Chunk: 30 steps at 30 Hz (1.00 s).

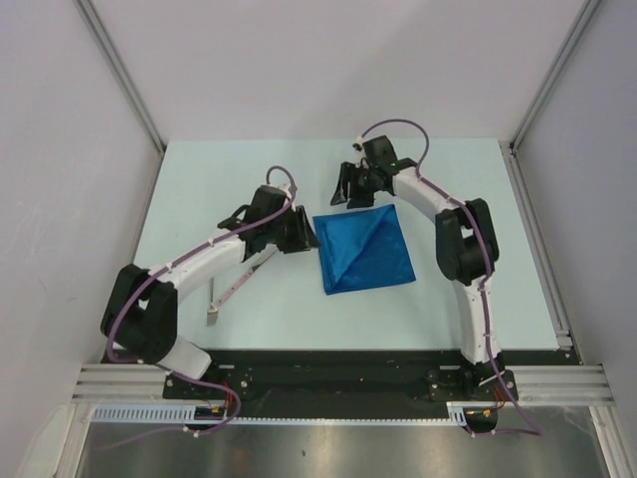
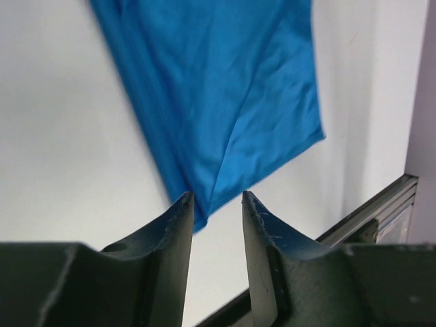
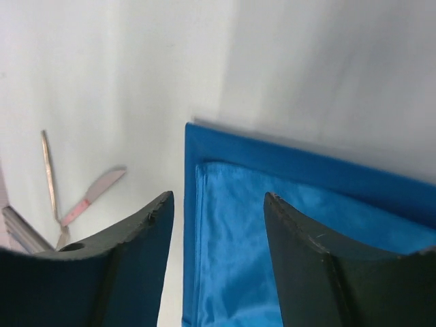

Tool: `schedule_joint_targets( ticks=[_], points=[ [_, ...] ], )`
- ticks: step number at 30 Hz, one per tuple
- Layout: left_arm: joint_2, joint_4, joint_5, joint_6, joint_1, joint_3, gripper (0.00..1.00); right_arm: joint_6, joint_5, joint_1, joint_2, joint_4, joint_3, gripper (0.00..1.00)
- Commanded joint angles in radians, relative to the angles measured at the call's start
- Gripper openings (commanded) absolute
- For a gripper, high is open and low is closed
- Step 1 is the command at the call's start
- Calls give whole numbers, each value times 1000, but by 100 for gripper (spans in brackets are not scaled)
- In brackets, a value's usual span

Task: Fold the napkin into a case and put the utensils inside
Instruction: Fold the top corner of the square-folded napkin at the center of the board, then smooth out the upper triangle-folded napkin at the center of the board.

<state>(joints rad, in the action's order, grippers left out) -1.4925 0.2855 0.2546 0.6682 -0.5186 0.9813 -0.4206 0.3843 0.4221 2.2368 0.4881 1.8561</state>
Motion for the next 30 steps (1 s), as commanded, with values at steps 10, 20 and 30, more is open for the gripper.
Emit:
schedule_joint_targets(
  ticks=[10,20,30],
  points=[
    [-379,29,-83,-96,6,422,43,19,163,-177,-230,-155,-304,36],
    [-554,121,-252,-240,12,592,44,17,180,-212,-244,-224,-394,28],
    [-630,93,-250,-274,17,619,43,13,189,-226,-240,-243,-405,25]
  ],
)
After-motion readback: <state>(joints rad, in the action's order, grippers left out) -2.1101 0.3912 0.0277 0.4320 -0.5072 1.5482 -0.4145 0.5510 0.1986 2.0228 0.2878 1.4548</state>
